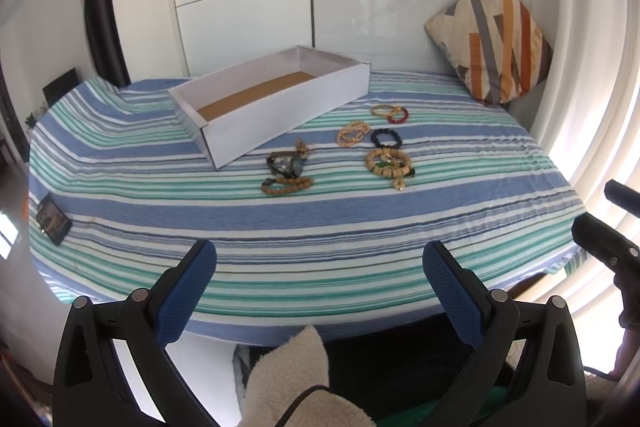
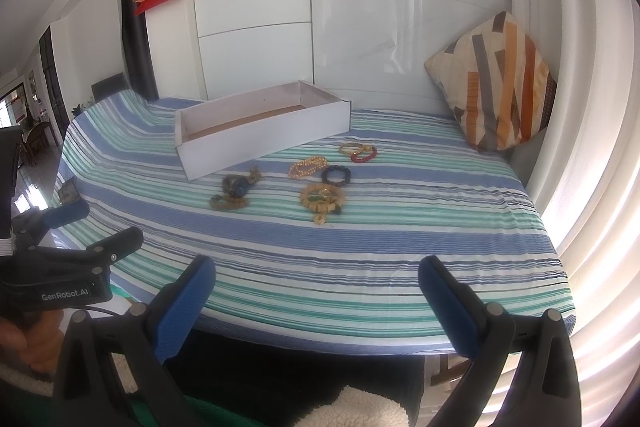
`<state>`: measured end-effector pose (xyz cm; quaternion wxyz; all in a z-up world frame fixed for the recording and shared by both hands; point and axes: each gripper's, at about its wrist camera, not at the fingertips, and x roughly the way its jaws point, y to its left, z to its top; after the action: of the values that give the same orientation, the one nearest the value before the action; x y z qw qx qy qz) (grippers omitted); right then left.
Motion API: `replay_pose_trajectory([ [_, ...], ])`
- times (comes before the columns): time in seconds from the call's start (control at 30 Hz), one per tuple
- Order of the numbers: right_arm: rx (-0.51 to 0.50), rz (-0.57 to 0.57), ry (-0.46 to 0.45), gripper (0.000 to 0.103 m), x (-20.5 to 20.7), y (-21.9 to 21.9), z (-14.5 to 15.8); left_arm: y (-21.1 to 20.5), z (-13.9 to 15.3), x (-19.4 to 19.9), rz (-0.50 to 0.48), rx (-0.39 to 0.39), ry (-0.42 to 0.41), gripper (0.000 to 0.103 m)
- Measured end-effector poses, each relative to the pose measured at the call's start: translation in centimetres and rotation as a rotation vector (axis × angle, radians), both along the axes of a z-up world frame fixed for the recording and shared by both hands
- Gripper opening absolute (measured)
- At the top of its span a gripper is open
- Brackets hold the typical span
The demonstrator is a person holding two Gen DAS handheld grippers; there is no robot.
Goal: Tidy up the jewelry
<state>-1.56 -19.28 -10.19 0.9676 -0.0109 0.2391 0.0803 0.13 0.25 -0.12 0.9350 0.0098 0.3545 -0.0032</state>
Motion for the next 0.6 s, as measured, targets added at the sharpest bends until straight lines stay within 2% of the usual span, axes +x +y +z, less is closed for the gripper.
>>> replay_pose_trajectory([
  [0.6,0.002,0.0,0.002,0.103,0.01,-0.11,-0.12,-0.13,-0.1,0.05,0.0,0.001,0.004,0.103],
])
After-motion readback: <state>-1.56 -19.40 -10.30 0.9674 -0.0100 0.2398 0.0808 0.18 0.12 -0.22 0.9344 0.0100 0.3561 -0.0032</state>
